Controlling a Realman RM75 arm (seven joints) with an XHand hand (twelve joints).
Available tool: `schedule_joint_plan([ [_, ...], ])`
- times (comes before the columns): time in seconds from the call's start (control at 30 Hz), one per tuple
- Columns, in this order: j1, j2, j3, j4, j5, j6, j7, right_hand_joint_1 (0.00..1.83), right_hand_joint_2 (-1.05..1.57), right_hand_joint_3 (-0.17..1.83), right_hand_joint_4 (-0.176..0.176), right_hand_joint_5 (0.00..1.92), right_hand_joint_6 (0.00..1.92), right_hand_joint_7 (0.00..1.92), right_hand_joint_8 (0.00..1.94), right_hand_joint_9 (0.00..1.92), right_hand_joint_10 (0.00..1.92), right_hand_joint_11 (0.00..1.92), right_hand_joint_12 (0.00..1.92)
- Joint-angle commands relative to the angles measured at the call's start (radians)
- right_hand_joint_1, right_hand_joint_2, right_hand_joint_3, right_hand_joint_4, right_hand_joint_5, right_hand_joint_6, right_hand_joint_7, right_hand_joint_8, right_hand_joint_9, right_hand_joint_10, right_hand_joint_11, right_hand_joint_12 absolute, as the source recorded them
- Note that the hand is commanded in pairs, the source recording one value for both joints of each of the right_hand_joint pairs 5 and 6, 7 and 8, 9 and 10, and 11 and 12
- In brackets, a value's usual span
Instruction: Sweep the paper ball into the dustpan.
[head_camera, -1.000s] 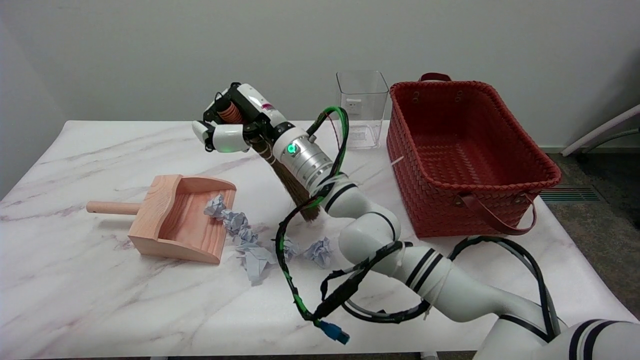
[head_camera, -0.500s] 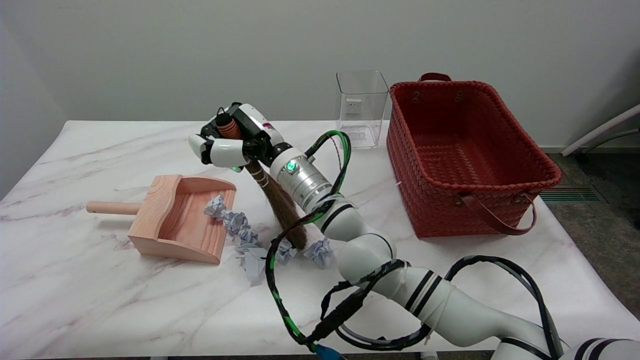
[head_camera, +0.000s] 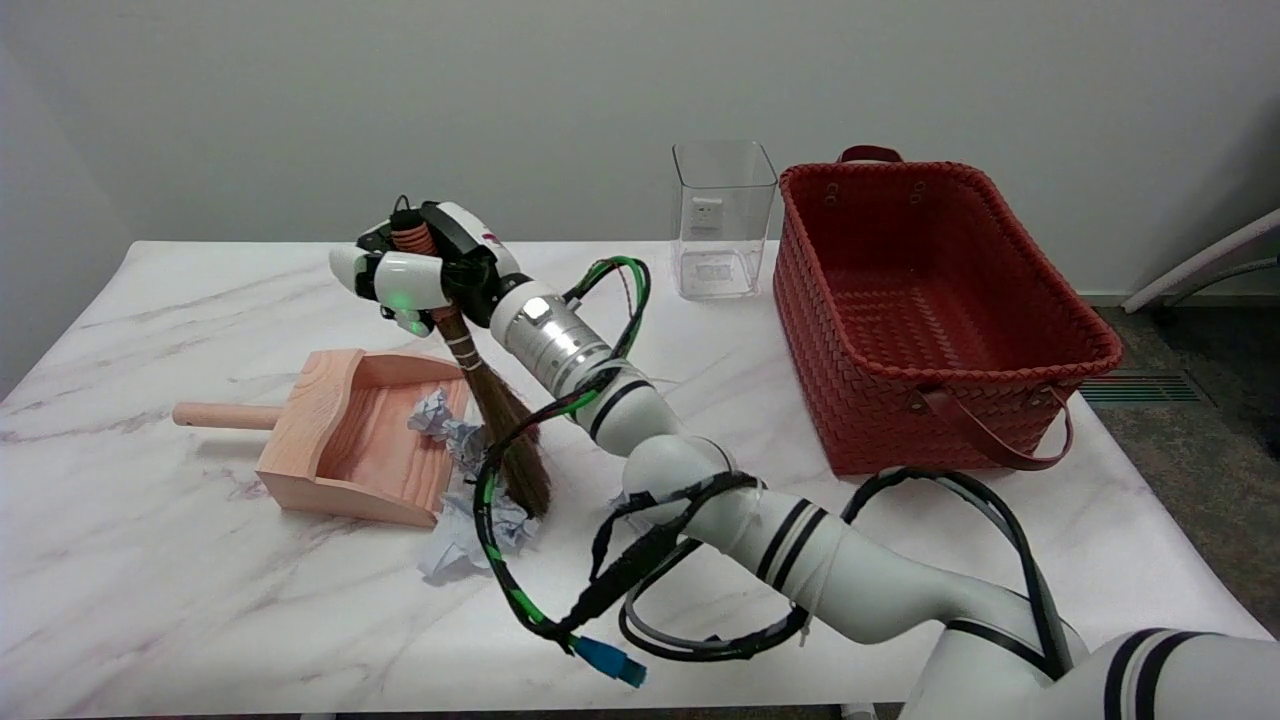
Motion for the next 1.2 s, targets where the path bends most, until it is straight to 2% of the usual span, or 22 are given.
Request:
schedule_joint_plan([
  [0.03, 0.164, -0.079, -0.043, -0.182, 0.106, -0.058, 0.108, 0.99, 1.22, 1.36, 0.0, 1.92, 1.92, 1.92, 1.92, 1.92, 1.92, 1.87, 1.87],
  [0.37, 0.254, -0.114, -0.044, -0.212, 0.104, -0.08, 0.127, 0.97, 1.2, 1.34, 0.0, 1.92, 1.92, 1.92, 1.92, 1.92, 1.92, 1.87, 1.87],
  [0.9, 0.285, -0.122, -0.045, -0.198, 0.104, -0.113, 0.206, 0.95, 1.2, 1.3, 0.0, 1.92, 1.92, 1.92, 1.92, 1.92, 1.92, 1.86, 1.86],
  [1.07, 0.29, -0.067, -0.038, -0.158, 0.104, -0.146, 0.209, 0.95, 1.2, 1.29, 0.0, 1.92, 1.92, 1.92, 1.92, 1.92, 1.92, 1.86, 1.86],
  [1.2, 0.275, 0.031, -0.037, -0.077, 0.105, -0.149, 0.198, 0.94, 1.23, 1.24, 0.0, 1.92, 1.92, 1.92, 1.92, 1.92, 1.92, 1.87, 1.87],
])
